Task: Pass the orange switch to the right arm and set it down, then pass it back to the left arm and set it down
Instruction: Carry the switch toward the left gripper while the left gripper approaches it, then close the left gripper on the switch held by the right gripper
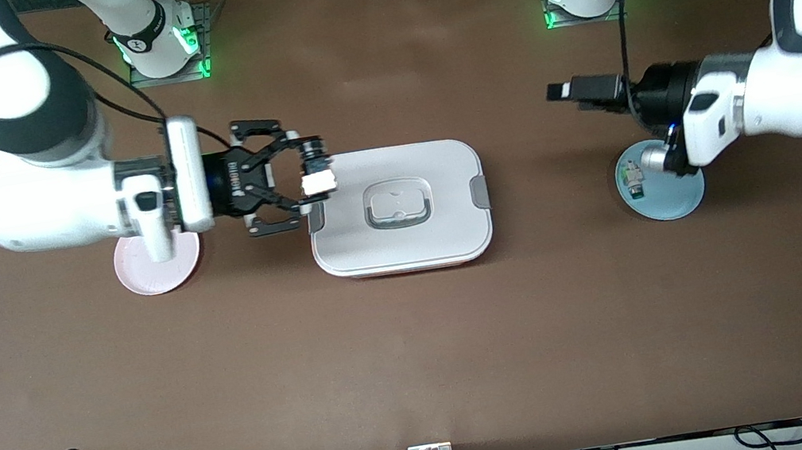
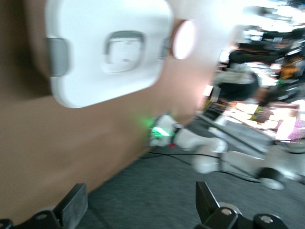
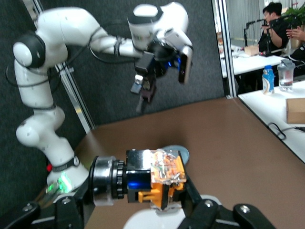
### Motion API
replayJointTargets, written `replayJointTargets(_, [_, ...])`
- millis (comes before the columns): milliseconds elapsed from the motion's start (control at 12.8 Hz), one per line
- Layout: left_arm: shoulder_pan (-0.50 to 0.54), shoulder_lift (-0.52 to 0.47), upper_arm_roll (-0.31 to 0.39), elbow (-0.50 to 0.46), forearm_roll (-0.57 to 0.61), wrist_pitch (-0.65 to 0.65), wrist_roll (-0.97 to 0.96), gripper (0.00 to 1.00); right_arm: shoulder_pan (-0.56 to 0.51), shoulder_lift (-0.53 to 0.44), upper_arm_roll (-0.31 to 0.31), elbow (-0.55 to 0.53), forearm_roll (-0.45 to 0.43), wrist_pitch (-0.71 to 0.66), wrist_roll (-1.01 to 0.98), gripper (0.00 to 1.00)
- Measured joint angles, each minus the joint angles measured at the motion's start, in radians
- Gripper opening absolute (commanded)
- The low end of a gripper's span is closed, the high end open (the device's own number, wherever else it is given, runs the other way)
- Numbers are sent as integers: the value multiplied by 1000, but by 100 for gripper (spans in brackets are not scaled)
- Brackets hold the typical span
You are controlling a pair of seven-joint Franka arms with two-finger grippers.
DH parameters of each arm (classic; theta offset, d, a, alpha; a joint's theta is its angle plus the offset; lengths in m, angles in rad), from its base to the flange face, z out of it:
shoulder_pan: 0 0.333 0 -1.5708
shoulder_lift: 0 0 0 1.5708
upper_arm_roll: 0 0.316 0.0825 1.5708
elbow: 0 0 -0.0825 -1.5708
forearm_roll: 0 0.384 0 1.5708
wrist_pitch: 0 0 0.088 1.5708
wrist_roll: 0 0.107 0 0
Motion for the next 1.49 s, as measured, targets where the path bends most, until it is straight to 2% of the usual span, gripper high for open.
replayJointTargets(391, [-31,96,-12,-19,-292,147,154,100,110,48,1,0,142,120,-2,20])
replayJointTargets(704, [-65,103,-22,-77,-474,271,187,100,167,76,1,17,187,162,-2,20])
replayJointTargets(939, [-81,88,-88,-136,-593,387,187,100,185,87,1,35,215,180,-1,21])
replayJointTargets(1095, [-85,71,-136,-173,-624,449,177,99,199,96,1,44,218,205,-1,21])
replayJointTargets(1330, [-85,59,-146,-185,-626,457,83,98,214,107,1,47,219,221,-1,21])
replayJointTargets(1487, [-85,55,-146,-185,-626,457,16,92,214,111,0,49,220,222,-1,21])
